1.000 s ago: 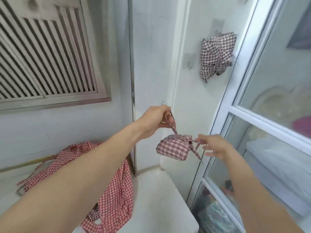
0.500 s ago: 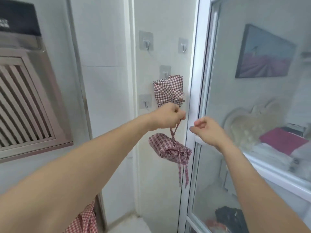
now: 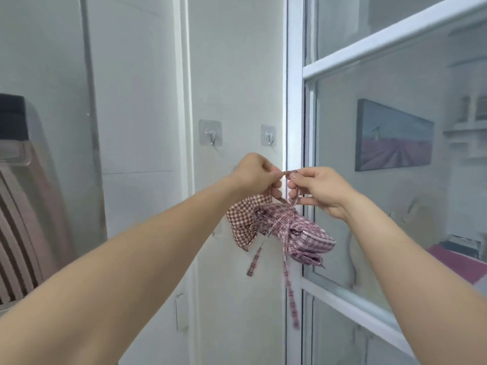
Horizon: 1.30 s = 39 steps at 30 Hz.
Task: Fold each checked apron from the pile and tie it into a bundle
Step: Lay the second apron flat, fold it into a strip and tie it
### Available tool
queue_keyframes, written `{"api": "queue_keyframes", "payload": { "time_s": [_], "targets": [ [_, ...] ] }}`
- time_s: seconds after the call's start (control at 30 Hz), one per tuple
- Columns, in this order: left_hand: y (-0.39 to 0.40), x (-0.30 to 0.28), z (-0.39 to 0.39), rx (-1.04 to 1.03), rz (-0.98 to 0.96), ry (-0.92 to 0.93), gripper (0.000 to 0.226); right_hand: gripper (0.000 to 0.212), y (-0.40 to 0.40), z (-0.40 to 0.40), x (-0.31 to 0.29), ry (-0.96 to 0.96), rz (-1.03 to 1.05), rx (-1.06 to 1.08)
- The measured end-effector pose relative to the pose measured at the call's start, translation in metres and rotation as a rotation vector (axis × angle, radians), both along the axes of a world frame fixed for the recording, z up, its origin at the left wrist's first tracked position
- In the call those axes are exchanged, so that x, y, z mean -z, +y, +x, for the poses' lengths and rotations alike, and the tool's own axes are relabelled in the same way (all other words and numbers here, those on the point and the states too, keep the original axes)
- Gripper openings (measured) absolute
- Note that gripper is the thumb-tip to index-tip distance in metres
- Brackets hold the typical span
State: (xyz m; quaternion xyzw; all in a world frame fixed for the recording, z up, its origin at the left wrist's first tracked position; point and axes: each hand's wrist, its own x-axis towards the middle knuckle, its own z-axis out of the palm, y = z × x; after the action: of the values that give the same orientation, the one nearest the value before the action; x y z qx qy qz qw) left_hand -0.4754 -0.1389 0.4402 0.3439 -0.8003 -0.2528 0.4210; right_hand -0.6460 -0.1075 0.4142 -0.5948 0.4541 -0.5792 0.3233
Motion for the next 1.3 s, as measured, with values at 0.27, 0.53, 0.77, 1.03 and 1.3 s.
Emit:
{"api": "queue_keyframes", "payload": {
  "time_s": [0.27,0.53,0.77,1.03,1.3],
  "targets": [
    [-0.045,-0.055,-0.019,-0.147,-0.129,0.072,0.022,0.023,-0.039,-0.013,-0.073,0.267,-0.042,0.038],
    [-0.082,-0.083,-0.025,-0.287,-0.298,-0.046,0.019,0.023,-0.091,-0.007,-0.108,0.434,-0.054,0.242],
    [-0.111,-0.083,-0.037,-0.464,-0.449,-0.174,0.017,0.014,-0.128,0.006,-0.117,0.526,-0.037,0.457],
    [-0.121,-0.063,-0.053,-0.478,-0.449,-0.222,0.024,0.012,-0.140,-0.009,-0.102,0.519,0.136,0.449],
    [-0.115,-0.051,-0.041,-0.423,-0.368,-0.140,0.035,0.018,-0.114,-0.002,-0.086,0.563,-0.037,0.500]
  ]
}}
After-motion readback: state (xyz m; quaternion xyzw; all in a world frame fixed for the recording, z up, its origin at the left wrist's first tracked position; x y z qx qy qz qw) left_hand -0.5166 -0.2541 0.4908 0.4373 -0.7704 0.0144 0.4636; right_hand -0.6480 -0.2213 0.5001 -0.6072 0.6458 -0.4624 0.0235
